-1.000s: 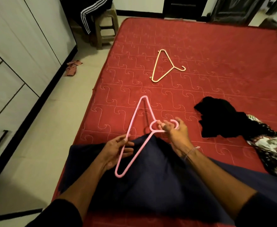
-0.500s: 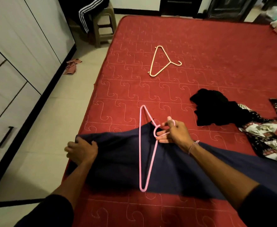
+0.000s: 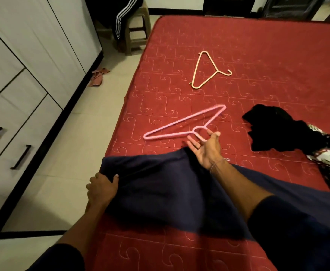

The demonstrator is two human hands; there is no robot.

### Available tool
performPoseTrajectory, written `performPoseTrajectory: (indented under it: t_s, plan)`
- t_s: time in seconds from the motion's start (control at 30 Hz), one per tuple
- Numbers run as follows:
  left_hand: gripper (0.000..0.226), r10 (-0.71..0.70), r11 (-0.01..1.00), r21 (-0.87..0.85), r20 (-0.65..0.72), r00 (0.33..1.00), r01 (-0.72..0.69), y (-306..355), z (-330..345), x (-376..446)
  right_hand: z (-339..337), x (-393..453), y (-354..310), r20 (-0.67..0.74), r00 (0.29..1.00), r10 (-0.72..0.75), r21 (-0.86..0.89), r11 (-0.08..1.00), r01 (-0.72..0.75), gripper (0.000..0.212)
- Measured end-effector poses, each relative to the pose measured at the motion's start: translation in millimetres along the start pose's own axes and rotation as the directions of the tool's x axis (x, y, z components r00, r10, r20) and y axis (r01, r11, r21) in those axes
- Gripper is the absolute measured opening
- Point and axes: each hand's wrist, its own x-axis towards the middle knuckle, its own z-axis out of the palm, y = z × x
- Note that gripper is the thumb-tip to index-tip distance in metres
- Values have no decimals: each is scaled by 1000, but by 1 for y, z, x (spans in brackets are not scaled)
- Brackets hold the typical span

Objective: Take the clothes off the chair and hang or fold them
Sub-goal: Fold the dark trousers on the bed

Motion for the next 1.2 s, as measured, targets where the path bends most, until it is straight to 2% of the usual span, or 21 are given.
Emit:
performPoseTrajectory:
  t_s: [0.1,0.23,0.27,0.37,0.47,0.53,0.6,0.67,0.73,0.77,0.8,0.83,0.9,0.93,1.0,1.07,1.13,1.17,1.2]
  plan:
    - [70,-36,999,-26,61,998,37,2,0,10,13,16,27,-92,994,63,-245,966,-84,41]
    - [71,-88,983,-149,146,985,110,0,-8,26,21,29,44,-109,990,95,-355,926,-128,32]
    - [64,-86,961,-243,180,980,129,-3,-9,31,19,33,45,-116,989,91,-367,921,-128,30]
    - [47,-45,811,-542,321,946,222,-6,-15,37,11,40,46,-123,989,84,-423,897,-129,32]
    - [56,41,751,-623,374,926,219,-4,-25,37,4,45,41,-99,988,114,-498,854,-149,40]
    - [46,127,716,-669,403,906,197,5,-35,30,-2,49,41,-94,993,77,-575,810,-117,45]
    - [31,206,698,-691,446,871,189,18,-47,21,-8,46,43,-112,993,33,-656,749,-99,49]
    - [27,279,688,-695,521,807,211,34,-62,9,-14,34,48,-107,994,-3,-759,646,-80,52]
    - [30,354,693,-681,608,710,237,53,-77,-3,-20,13,52,-5,996,-95,-886,462,39,53]
    - [31,388,700,-672,643,660,243,63,-83,-9,-20,-3,51,49,989,-136,-906,410,102,52]
    - [32,425,704,-669,667,613,239,74,-87,-16,-18,-20,50,106,985,-136,-890,429,155,51]
    - [31,456,714,-664,681,573,222,86,-89,-23,-13,-40,49,152,985,-79,-833,526,171,55]
    - [26,508,727,-666,685,523,165,114,-86,-40,-3,-79,39,216,966,142,-654,755,35,72]
    - [24,530,725,-671,687,497,154,128,-82,-48,-3,-92,32,263,936,232,-600,799,-29,79]
    - [39,573,709,-678,713,404,192,153,-73,-61,-11,-109,17,301,914,271,-567,822,-57,83]
    - [65,597,708,-656,753,275,262,173,-58,-74,-35,-115,-4,319,917,239,-449,891,-76,65]
    - [68,609,688,-626,773,177,367,189,-39,-91,-65,-117,-23,272,931,244,-381,916,-129,47]
    - [63,613,669,-620,772,168,410,194,-28,-98,-81,-114,-29,214,945,248,-392,908,-149,39]
    - [56,603,666,-619,775,189,416,201,-15,-107,-98,-111,-34,139,963,233,-420,894,-156,32]
